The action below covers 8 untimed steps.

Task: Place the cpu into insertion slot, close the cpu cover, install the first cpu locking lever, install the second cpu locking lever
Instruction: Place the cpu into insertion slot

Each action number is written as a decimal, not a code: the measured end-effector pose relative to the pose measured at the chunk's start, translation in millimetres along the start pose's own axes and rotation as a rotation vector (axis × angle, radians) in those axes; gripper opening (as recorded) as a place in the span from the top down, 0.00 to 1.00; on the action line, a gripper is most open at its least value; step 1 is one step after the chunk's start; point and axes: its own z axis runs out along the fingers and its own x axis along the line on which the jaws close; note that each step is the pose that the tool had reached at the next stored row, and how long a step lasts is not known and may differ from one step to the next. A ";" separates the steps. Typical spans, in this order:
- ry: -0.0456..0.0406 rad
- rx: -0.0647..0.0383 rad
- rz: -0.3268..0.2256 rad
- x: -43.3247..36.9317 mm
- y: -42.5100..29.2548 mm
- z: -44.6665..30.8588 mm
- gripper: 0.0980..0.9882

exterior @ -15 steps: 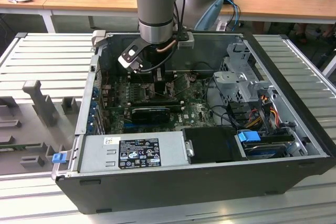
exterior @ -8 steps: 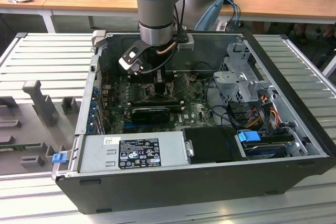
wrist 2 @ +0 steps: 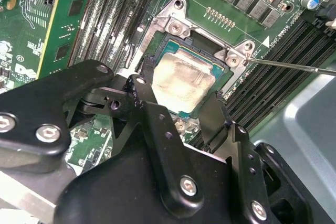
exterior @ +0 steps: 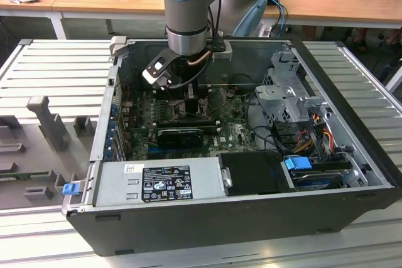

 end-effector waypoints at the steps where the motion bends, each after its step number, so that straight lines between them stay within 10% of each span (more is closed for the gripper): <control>1: 0.0000 0.000 0.000 0.0 0.0 0.0 0.43; 8: 0.0001 0.000 0.001 0.1 0.4 -5.7 0.43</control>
